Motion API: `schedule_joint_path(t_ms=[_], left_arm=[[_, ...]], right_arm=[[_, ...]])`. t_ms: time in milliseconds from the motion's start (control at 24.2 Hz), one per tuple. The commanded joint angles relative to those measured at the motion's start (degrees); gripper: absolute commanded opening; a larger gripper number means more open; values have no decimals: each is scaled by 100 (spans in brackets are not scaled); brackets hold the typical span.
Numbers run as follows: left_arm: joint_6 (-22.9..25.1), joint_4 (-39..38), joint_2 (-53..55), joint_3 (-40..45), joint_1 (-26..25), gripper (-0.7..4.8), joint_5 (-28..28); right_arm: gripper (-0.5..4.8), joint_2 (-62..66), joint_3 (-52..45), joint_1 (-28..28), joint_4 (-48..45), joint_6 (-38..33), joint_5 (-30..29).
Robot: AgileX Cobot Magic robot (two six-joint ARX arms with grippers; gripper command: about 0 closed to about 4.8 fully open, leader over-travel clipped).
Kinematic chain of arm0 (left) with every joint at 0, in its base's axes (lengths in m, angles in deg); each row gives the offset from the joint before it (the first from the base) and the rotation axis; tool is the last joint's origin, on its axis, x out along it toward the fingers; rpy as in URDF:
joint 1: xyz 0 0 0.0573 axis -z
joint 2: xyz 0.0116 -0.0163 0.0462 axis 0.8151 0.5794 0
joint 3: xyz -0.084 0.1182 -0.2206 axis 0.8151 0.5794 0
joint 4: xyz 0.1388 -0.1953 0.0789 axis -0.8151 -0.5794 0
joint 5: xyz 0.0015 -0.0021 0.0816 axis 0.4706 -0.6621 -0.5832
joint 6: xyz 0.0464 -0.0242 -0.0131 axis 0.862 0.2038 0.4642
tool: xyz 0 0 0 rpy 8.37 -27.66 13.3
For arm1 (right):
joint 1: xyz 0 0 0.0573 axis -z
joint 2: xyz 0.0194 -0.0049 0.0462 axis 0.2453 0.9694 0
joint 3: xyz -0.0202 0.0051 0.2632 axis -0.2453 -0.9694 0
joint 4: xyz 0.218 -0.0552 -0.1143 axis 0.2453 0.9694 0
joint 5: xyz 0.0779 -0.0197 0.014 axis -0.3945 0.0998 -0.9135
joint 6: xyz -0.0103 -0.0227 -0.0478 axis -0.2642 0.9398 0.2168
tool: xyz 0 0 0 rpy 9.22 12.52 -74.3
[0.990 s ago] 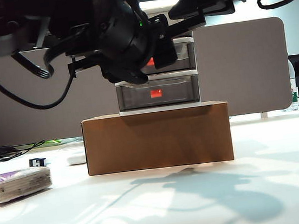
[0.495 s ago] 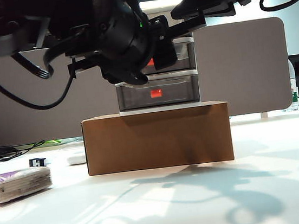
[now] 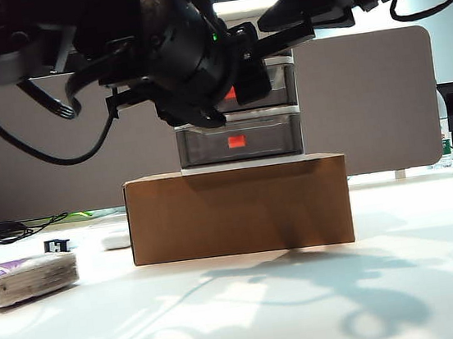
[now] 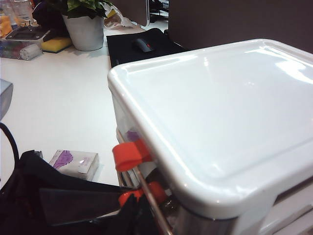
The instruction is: Open the second layer of the drawer on the table, pick up a pack of napkins on the table and put it in, and finally close the drawer.
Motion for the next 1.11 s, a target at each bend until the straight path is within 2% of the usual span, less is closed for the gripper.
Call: schedule_joint_path(t_ms=[41,330,660,949,1114], left_arm=[[-4,44,-11,-39,-13,109,26],[-2,33,-11,-39,-13,-6,24],[-4,-48,-11,-37,214,-6,-66],[17,-210,-15,-11,603,-6,-671],[13,-428,-17,-9,861,-6,-787]], right_arm=[[-5,-22,37,-2,-109,-24,-33],[-5,-22,37,-2,-155,-24,-22],[-5,57,37,-2,-321,-59,37],[-5,254,37,-2,-514,-197,216],[-5,264,37,-2,-535,-195,291]])
